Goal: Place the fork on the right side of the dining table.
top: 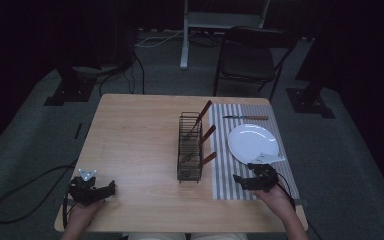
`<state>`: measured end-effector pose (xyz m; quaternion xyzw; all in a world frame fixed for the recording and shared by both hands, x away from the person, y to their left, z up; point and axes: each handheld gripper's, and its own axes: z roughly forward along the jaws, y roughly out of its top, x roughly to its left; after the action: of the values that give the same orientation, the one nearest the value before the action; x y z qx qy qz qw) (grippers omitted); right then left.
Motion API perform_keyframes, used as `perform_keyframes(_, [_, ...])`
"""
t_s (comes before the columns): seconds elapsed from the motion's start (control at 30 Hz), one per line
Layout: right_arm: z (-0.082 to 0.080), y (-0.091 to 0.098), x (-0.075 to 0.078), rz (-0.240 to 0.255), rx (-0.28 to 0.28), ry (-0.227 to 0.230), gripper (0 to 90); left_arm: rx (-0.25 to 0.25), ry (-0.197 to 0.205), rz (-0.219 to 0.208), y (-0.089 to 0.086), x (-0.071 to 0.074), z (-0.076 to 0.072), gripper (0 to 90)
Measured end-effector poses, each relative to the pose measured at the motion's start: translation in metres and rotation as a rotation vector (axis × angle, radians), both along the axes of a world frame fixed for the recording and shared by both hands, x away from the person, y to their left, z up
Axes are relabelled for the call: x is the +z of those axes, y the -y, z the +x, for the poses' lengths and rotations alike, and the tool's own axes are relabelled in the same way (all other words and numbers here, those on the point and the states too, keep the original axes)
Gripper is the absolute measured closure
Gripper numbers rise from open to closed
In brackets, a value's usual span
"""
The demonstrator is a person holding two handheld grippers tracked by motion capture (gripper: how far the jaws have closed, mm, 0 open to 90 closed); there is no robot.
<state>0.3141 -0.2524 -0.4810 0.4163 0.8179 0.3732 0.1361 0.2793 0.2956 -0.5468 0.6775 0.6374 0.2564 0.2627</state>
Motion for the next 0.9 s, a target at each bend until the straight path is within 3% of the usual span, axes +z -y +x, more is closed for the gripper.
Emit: perform_keyframes(0.9, [0.034,-0.029,0.04,0.008,0.069,0.063,27.3,0.0,0.0,0.0,0.0,0.0,0.0,0.3])
